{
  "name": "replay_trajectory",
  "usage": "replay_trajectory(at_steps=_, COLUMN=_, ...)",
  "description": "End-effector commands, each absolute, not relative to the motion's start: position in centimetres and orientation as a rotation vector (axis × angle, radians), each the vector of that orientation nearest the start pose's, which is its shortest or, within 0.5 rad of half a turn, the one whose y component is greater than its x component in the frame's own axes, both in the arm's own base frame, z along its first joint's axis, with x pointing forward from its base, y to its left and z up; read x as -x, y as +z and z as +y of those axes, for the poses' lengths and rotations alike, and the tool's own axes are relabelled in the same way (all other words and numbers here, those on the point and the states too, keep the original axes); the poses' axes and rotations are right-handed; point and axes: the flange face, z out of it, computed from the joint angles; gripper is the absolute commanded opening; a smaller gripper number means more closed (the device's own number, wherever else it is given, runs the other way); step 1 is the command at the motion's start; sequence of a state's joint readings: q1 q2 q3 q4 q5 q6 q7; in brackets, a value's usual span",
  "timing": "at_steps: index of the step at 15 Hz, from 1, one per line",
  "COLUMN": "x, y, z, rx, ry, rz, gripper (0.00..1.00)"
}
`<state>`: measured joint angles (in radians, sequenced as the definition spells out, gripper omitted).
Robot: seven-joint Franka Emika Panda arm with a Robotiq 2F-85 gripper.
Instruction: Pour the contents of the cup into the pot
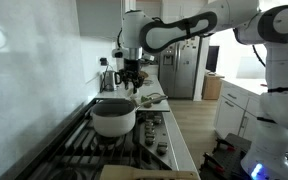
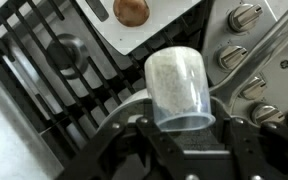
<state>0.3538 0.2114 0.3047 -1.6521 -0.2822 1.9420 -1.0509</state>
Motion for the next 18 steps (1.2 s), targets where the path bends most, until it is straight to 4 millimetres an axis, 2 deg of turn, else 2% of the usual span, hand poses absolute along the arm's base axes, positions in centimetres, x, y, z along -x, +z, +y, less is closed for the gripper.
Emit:
replay_trajectory(at_steps=1, x=-52.9, y=50.1, z=37.2, rx=-1.797, ry=0.093, rz=2.194, gripper=0.30)
replay_trajectory(at_steps=5, x=-52.5, y=48.8, z=38.7, rx=-1.748, ry=0.080, rz=2.151, gripper=0.30)
replay_trajectory(at_steps=9, x=-51.2, y=47.7, z=40.8, rx=-1.690, ry=0.074, rz=2.136, gripper=0.30)
replay_trajectory(at_steps=12, x=-50.2, y=47.6, z=42.0, rx=-1.629, ry=0.096, rz=2.103, gripper=0.30)
replay_trajectory(at_steps=18, x=-49.5, y=47.0, z=42.9, rx=-1.524, ry=0.138, rz=2.035, gripper=0.30)
